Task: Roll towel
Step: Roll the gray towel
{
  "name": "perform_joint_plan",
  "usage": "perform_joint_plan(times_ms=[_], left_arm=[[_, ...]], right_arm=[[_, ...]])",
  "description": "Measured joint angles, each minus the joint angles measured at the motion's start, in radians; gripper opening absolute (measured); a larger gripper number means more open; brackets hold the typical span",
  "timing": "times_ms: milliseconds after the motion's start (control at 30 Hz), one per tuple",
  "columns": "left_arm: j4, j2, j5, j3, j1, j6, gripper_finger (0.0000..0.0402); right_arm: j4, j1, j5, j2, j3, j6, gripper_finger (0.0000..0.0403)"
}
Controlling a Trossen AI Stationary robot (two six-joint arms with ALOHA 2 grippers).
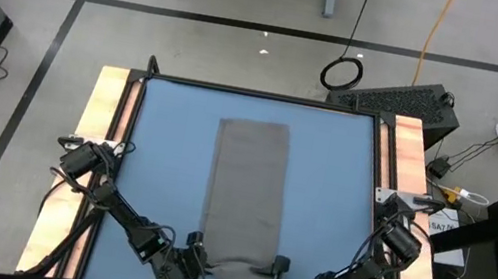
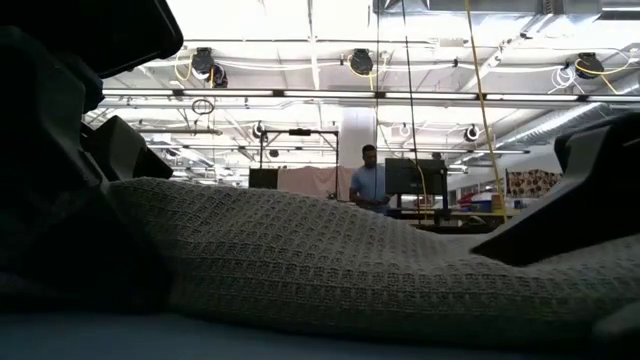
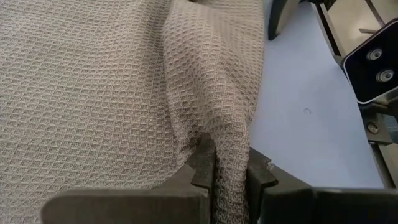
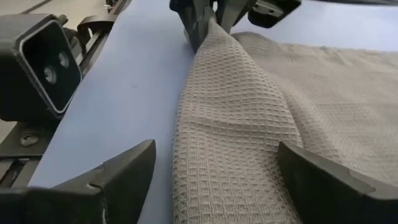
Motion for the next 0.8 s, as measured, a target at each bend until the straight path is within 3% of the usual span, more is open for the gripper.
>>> perform_joint_plan(times_ms=[200, 400, 500, 800], left_arm=[[-0.003, 0.000, -0.007, 0.000, -0.014, -0.002, 0.0036], [0.005, 0.002, 0.002, 0.000, -0.022, -0.003, 0.0036], [0.005, 0.002, 0.003, 0.000, -0.022, -0.003, 0.0036], [0.014, 0.002, 0.002, -0.002, -0.022, -0.011, 0.0036]], right_arm=[[-0.023, 0.000, 0.004, 0.000, 0.001, 0.076, 0.0316], [-0.006, 0.038, 0.095, 0.001, 0.051, -0.086, 0.0326], [-0.046, 0.043, 0.151, 0.000, 0.066, -0.067, 0.0344], [-0.205, -0.008, -0.007, -0.003, 0.067, 0.245, 0.0340]])
